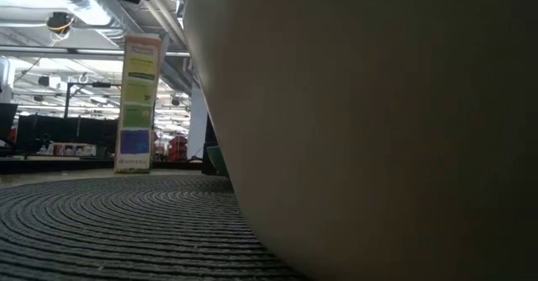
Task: Arrange a breakfast setting
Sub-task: Pour the cereal into the white bowl
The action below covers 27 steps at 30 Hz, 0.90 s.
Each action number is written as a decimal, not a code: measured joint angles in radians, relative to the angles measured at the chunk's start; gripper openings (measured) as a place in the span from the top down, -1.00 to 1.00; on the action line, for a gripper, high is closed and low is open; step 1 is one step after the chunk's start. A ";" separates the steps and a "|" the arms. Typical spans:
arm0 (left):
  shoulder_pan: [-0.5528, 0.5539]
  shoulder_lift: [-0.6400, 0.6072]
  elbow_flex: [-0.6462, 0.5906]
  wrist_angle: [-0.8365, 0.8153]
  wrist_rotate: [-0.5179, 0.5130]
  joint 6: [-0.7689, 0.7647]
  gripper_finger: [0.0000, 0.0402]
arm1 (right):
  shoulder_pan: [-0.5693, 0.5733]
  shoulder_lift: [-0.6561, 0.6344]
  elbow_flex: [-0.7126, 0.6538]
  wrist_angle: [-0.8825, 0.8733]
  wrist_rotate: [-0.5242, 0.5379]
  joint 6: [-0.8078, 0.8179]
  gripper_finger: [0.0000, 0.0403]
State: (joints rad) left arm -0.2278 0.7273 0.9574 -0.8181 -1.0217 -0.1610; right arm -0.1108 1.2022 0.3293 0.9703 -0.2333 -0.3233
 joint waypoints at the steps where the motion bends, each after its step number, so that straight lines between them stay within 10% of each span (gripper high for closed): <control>1: 0.016 0.016 0.014 0.000 0.016 0.053 -0.58 | 0.000 0.000 0.000 0.004 0.003 0.000 1.00; 27: 0.643 0.340 0.255 -0.368 0.498 0.275 -0.58 | 0.000 0.000 0.000 0.031 0.012 -0.005 1.00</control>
State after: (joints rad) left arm 0.4151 1.0675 1.2125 -1.1862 -0.5233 0.1137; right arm -0.1112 1.2018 0.3290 1.0012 -0.2214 -0.3279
